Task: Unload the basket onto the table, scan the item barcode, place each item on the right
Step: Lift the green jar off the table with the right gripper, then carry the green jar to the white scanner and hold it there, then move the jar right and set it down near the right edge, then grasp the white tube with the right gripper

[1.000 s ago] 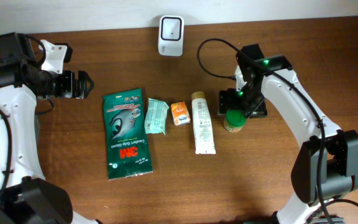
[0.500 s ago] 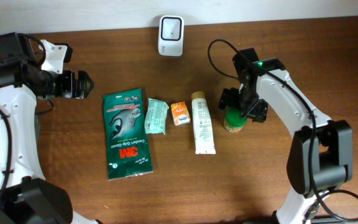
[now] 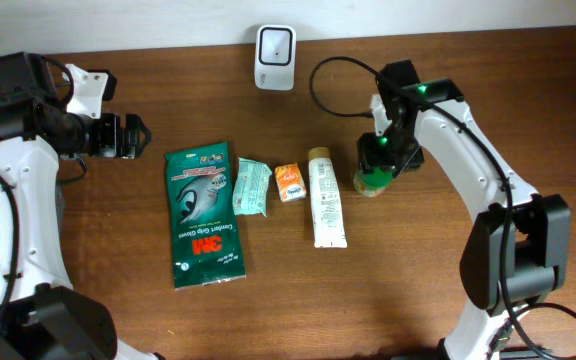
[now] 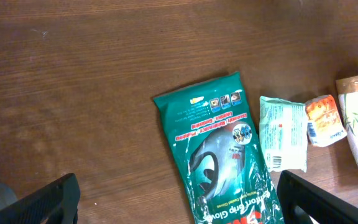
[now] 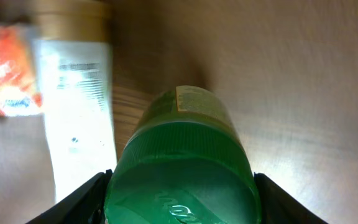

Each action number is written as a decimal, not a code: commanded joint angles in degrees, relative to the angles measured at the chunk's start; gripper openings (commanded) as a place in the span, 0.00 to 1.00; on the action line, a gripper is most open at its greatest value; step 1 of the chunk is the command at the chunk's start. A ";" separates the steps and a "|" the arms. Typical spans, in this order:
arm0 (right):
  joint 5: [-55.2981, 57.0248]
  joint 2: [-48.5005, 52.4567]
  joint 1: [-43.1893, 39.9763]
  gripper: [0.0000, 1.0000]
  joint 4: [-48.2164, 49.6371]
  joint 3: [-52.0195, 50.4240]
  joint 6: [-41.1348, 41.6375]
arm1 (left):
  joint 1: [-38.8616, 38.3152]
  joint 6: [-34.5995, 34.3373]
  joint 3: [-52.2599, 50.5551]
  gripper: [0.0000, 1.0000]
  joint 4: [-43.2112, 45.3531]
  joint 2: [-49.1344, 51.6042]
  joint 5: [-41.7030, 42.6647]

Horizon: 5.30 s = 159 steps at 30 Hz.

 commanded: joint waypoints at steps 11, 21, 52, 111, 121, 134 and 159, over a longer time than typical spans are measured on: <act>-0.98 -0.02 0.33 0.54 2.08 1.07 -29.46 | 0.11 0.85 0.79 0.99 0.11 -0.87 0.20; -54.27 -0.04 0.28 0.41 1.36 5.68 -16.09 | 0.09 0.85 0.79 0.99 0.11 -0.87 0.20; 16.04 16.72 13.40 0.59 75.63 13.09 -67.56 | 0.09 0.85 0.79 0.99 0.11 -0.87 0.20; -40.19 -9.05 -15.15 0.98 7.43 7.93 -2.91 | 0.09 0.85 0.79 0.99 0.11 -0.87 0.20; -27.28 -7.74 -5.66 0.78 14.58 -18.08 3.63 | 0.11 0.85 0.79 0.99 0.11 -0.87 0.20; -34.49 3.28 2.27 0.66 37.64 -32.30 13.57 | 0.09 0.85 0.79 0.99 0.11 -0.87 0.20; 7.41 2.08 10.03 0.09 7.98 -17.09 13.03 | 0.09 0.85 0.79 0.99 0.11 -0.87 0.20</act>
